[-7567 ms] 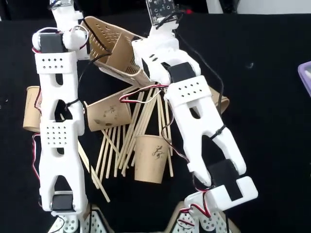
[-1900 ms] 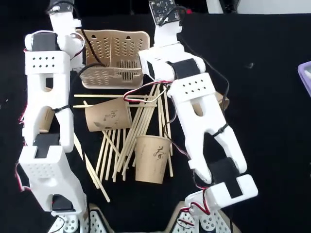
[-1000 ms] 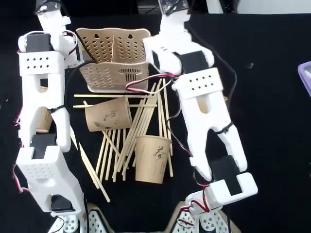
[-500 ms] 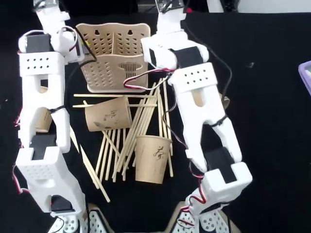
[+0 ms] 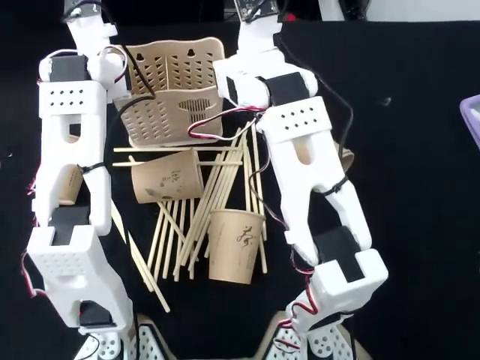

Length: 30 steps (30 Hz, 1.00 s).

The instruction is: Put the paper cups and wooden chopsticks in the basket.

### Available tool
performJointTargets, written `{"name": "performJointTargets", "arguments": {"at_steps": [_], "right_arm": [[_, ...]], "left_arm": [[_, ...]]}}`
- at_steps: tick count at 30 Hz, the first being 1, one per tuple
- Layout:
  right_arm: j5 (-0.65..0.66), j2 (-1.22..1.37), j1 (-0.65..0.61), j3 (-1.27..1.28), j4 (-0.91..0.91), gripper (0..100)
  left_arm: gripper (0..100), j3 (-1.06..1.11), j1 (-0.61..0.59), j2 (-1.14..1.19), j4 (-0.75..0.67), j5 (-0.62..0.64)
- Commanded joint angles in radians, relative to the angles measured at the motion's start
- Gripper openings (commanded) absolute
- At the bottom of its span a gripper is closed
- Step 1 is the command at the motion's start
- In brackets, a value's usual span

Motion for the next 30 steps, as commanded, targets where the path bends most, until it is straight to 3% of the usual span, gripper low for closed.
{"name": "performJointTargets", "arguments": {"at_steps": [1,8,21,24,27,30], "right_arm": [[0.002,-0.042,-0.011,-0.002,0.018,5.2],[0.002,-0.125,-0.060,-0.007,0.075,23.1],[0.002,0.041,-0.084,-0.008,-0.018,21.5],[0.008,0.062,-0.083,-0.005,-0.015,17.0],[0.009,0.065,-0.077,-0.005,-0.012,1.2],[0.009,0.030,-0.072,0.001,0.003,1.5]], "left_arm": [[3,-0.010,-0.008,-0.018,-0.009,0.009],[3,-0.007,-0.007,-0.018,-0.009,0.009],[3,-0.007,-0.007,-0.018,-0.003,0.009],[3,-0.007,-0.007,-0.018,-0.003,0.009],[3,-0.005,-0.007,-0.018,-0.002,0.005],[3,-0.007,-0.013,-0.018,0.035,0.003]]}}
